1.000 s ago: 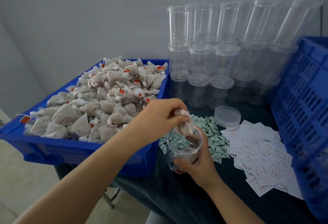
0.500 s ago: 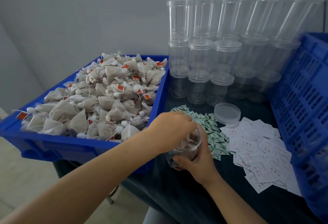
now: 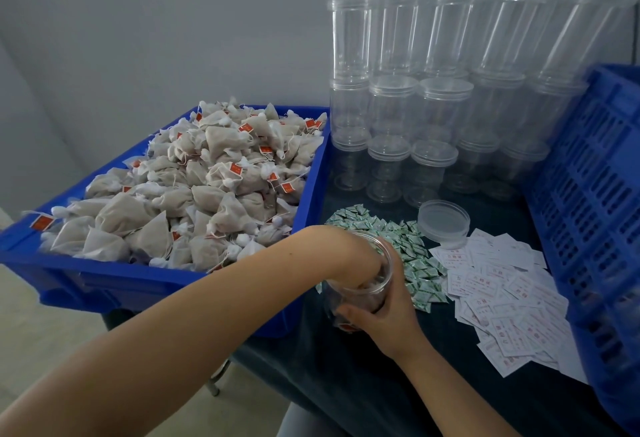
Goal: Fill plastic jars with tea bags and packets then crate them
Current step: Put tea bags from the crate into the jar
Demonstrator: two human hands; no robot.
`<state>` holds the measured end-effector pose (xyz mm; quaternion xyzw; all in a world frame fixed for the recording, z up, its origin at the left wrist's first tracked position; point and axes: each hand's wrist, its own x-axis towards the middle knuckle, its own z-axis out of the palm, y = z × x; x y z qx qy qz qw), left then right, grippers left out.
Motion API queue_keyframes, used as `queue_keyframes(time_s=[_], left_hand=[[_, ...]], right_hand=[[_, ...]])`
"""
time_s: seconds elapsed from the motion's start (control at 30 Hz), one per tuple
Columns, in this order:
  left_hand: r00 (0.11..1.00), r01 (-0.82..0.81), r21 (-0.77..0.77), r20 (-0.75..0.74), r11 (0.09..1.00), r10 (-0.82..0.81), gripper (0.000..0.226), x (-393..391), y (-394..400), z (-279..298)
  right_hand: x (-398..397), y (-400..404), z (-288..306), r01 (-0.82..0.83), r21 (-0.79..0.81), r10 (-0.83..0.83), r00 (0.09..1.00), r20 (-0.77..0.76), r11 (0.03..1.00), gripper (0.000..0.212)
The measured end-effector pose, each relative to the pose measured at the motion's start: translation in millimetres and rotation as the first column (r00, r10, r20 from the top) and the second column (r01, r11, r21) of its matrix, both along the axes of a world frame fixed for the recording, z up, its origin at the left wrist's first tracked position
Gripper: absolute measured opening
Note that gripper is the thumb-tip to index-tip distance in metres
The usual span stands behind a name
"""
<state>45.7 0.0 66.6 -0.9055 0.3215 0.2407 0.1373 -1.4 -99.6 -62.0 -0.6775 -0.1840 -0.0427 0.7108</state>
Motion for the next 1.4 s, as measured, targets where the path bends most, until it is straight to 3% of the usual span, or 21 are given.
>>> queue_keyframes(time_s=[0.17,0.27,0.37,0.47,0.57,0.63,0.87,1.2,1.4], left_hand=[[0.995,0.0,0.119,-0.095,0.993,0.012,0.013,7.5,-7.1,-0.1],[0.995,0.034,0.129,-0.102,0.991,-0.021,0.023,9.7,-4.5,3.6],[0.997,0.028,-0.084,-0.067,0.996,-0.034,0.021,4.9,6.3,15.4],[0.998,0.028,-0.404,0.062,0.914,-0.003,0.022,-13.2,29.5,36.9],[0.958,0.019,-0.528,0.253,0.849,0.136,0.02,-28.5,65.9,49.5],[0.925,-0.058,-0.515,0.294,0.855,0.24,0.026,-34.1,90.3,51.1],[0.908,-0.372,-0.315,0.072,0.873,0.412,0.051,-41.8,134.3,36.4],[0.926,-0.356,-0.218,0.044,0.909,0.374,0.038,-30.1,139.9,27.6],[0.906,-0.377,-0.333,0.062,0.864,0.419,0.02,-25.6,138.1,23.7]], right_hand=[[1.7,-1.9,-2.8,0.025,-0.023,-0.025,0.999,0.026,0.999,0.098],[2.9,-1.9,-4.0,0.053,-0.05,-0.051,0.998,0.029,0.997,0.096],[2.7,-0.9,-1.8,0.104,-0.075,-0.1,0.994,0.047,0.992,0.094],[2.2,-1.2,-2.9,0.112,-0.092,-0.108,0.993,0.055,0.989,0.092],[2.1,-1.1,-3.8,0.115,-0.11,-0.11,0.993,0.053,0.987,0.092],[2.8,-1.4,-5.1,0.119,-0.116,-0.114,0.992,0.046,0.986,0.092],[2.5,-1.0,-3.5,0.128,-0.13,-0.125,0.992,0.036,0.983,0.094],[3.5,-1.8,-5.8,0.143,-0.152,-0.14,0.99,0.032,0.978,0.097],[3.5,-2.7,-6.0,0.138,-0.154,-0.135,0.99,0.029,0.978,0.097]])
